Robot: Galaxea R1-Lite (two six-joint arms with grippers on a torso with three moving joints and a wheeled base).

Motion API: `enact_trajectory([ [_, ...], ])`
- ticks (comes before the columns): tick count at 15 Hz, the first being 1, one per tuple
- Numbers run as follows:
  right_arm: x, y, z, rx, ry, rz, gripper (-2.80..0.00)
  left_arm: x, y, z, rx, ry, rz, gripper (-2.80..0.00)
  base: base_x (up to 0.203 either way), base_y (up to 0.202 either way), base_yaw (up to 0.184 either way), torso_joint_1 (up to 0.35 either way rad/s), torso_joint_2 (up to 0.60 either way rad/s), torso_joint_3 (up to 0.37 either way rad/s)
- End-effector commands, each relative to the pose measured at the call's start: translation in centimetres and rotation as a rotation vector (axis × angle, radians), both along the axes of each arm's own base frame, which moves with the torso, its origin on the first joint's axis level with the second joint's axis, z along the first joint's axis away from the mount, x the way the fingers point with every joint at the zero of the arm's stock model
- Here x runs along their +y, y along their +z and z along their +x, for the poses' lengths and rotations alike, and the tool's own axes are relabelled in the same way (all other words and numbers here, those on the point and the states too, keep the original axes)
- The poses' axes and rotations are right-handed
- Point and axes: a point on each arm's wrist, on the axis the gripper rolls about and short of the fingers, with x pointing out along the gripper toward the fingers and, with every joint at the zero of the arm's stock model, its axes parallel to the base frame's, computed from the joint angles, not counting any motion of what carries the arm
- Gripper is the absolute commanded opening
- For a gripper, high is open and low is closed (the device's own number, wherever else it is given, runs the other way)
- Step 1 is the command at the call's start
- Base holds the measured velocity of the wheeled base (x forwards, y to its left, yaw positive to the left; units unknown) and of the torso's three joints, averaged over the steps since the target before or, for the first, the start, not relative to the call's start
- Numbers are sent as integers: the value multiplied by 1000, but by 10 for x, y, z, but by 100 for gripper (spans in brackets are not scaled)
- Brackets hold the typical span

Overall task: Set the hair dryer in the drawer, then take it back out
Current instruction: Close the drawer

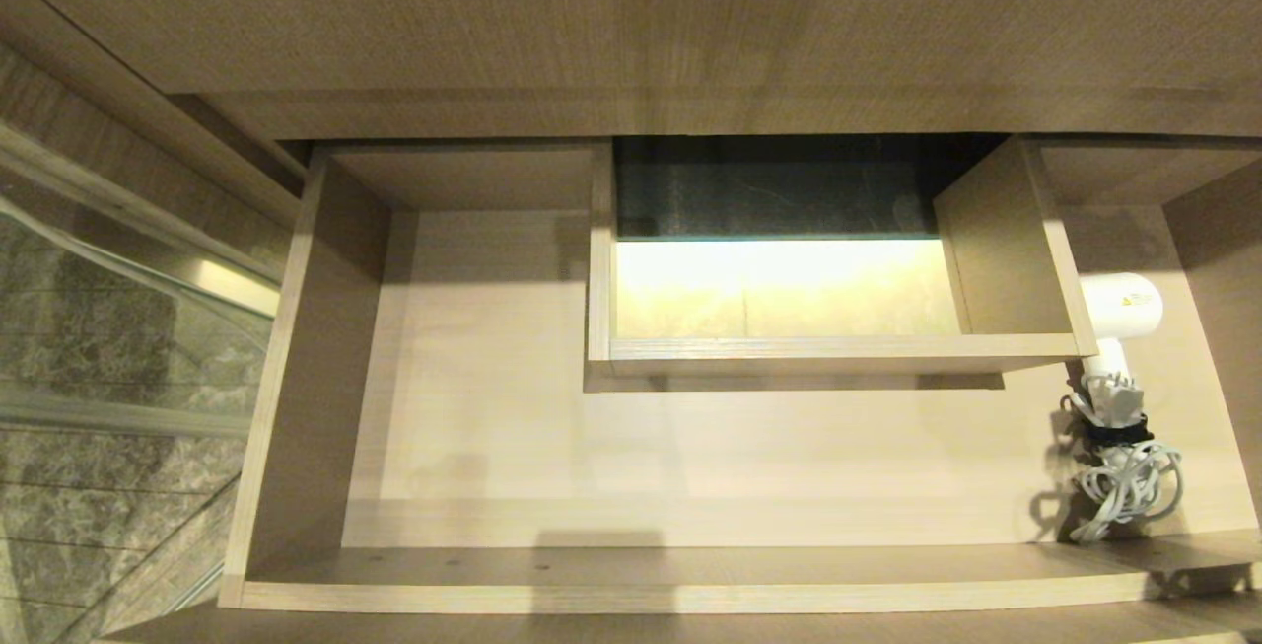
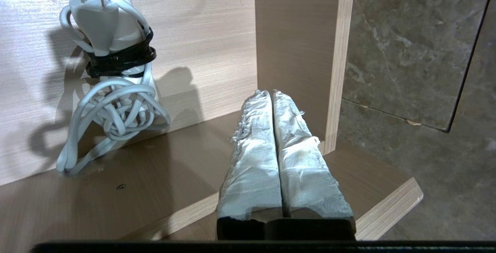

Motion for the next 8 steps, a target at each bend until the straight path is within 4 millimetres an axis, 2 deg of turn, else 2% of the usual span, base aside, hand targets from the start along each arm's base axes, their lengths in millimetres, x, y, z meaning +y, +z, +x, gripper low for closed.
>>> enact_trajectory([
  [1, 0, 1, 0, -3, 0, -4, -280, 0, 0, 0, -1, 0, 0, -280, 0, 0, 0, 0, 0, 0],
  [8, 0, 5, -1, -21, 0, -11, -280, 0, 0, 0, 0, 0, 0, -280, 0, 0, 0, 0, 0, 0],
])
